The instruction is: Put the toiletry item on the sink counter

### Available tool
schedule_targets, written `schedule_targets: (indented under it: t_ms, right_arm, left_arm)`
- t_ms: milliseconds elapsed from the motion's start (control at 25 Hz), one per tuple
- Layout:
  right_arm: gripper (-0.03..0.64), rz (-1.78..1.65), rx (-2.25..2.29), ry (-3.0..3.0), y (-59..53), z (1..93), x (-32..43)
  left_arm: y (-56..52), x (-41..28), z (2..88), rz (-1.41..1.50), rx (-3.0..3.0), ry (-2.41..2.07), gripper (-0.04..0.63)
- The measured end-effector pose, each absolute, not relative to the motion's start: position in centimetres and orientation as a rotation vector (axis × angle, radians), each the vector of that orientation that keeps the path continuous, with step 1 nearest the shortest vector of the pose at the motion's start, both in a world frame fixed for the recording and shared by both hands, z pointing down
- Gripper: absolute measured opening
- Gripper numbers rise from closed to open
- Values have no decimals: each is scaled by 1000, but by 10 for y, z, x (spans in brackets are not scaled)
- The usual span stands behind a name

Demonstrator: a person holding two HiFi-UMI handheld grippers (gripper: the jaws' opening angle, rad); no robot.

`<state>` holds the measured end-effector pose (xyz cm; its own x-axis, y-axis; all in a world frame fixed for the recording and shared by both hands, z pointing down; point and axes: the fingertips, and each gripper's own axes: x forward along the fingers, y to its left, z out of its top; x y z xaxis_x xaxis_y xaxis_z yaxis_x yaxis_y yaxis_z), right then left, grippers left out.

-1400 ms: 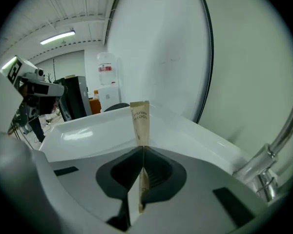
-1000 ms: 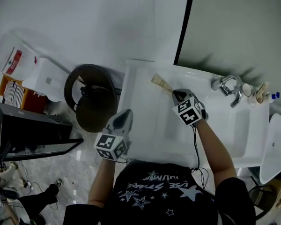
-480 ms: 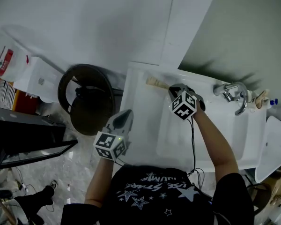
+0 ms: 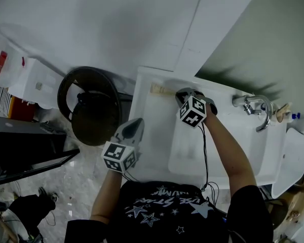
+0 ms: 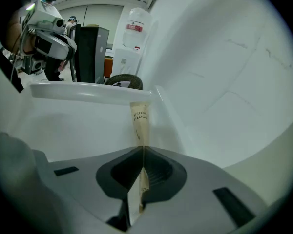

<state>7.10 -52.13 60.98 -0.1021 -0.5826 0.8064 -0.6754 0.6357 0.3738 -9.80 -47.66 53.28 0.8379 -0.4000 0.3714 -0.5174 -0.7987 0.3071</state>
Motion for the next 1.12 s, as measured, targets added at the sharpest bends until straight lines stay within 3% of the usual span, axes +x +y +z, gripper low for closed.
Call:
schedule_targets:
  t_ms: [760,920,1120]
  right_arm:
    - [21,158,994,-1774,-530,627,68]
    - [107,169,1001,-1769,-528,628,69]
    - [136,163,1019,-1770,-528,624,69]
  left_arm:
    - [-482,-97,542,422,2588,-689,20]
    - [-479,-99,541,423,2587,-691,20]
    - [-478,-103,539,424,2584,-697,20]
